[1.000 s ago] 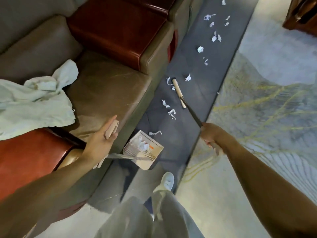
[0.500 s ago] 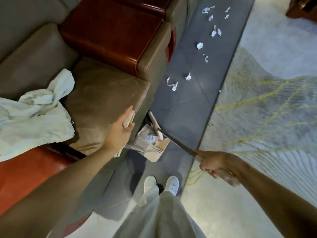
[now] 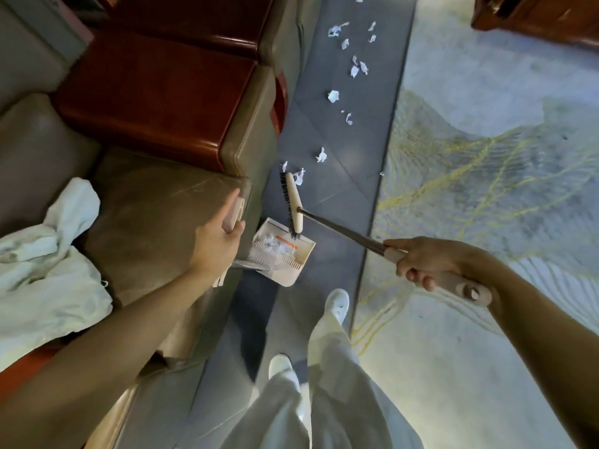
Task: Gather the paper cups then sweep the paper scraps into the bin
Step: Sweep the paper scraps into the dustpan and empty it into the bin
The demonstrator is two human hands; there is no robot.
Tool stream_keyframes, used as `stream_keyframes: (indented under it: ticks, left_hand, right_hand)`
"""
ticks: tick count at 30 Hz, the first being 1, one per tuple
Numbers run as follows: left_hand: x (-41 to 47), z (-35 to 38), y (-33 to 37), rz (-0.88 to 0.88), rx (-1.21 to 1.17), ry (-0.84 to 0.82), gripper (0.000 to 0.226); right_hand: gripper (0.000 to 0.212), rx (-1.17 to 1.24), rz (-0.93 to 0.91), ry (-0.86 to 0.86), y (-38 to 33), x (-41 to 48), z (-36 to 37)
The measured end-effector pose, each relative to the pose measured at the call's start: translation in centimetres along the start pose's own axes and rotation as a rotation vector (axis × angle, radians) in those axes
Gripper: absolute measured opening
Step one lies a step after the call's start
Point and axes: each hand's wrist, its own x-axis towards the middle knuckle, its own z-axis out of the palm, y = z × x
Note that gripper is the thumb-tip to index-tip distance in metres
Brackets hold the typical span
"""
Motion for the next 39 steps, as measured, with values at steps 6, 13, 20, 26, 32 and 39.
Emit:
stream_keyframes:
  ticks: [6, 13, 20, 26, 32, 39]
  left_hand:
    - [7.2, 3.7, 3.3, -0.082, -0.074, -0.022, 0.06]
    - [15.1, 7.0, 6.7, -0.183, -0.007, 0.006, 0.063]
    - [19.6, 9.4, 8.8, -0.278, -0.003, 0.059, 0.061]
    - [21.0, 9.8, 10.0, -0.285, 0.013, 0.028, 0.061]
    - [20.0, 9.4, 10.1, -0.247, 0.065, -0.029, 0.053]
    - [18.1, 8.7, 9.8, -0.222, 0.051, 0.026, 0.052]
  right_hand:
    - [0.055, 0.217, -0.049, 0.034, -4.8, 6.1, -6.8]
    - [0.032, 0.311, -0.006, -0.031, -14.3, 15.4, -15.8]
    - [0.03, -0.034, -0.009, 0.015, -19.2, 19.3, -21.5]
    - [0.03, -0.066, -0.085, -0.011, -19.1, 16.5, -25.8]
    - [0.024, -0.037, -0.034, -0.097, -18.2, 14.3, -25.2]
    - [0.018, -0.203, -0.074, -0.135, -16.4, 15.4, -20.8]
